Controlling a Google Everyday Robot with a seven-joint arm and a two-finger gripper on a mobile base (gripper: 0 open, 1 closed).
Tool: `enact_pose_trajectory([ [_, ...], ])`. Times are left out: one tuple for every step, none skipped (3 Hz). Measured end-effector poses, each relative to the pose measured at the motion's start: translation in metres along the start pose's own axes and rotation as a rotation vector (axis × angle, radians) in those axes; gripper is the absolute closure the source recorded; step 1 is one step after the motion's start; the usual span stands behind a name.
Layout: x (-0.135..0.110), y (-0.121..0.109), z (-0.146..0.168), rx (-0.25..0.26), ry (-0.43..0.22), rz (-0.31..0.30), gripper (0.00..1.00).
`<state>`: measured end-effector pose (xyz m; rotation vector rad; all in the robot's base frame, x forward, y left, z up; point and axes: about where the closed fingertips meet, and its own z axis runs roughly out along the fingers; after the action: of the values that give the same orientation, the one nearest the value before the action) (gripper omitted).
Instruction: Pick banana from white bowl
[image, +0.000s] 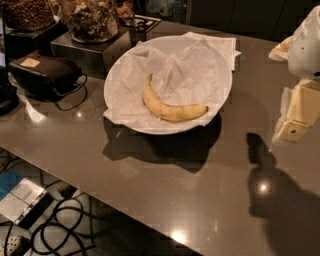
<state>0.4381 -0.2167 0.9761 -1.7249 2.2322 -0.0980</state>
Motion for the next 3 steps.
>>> enact_pose_trajectory([
  [-0.005,0.002,-0.004,0.007,0.001,0.009,0.00],
  [-0.030,0.012,-0.005,0.006,0.031,0.001,0.00],
  [-0.063,0.026,-0.005,0.016,0.080,-0.039,0.00],
])
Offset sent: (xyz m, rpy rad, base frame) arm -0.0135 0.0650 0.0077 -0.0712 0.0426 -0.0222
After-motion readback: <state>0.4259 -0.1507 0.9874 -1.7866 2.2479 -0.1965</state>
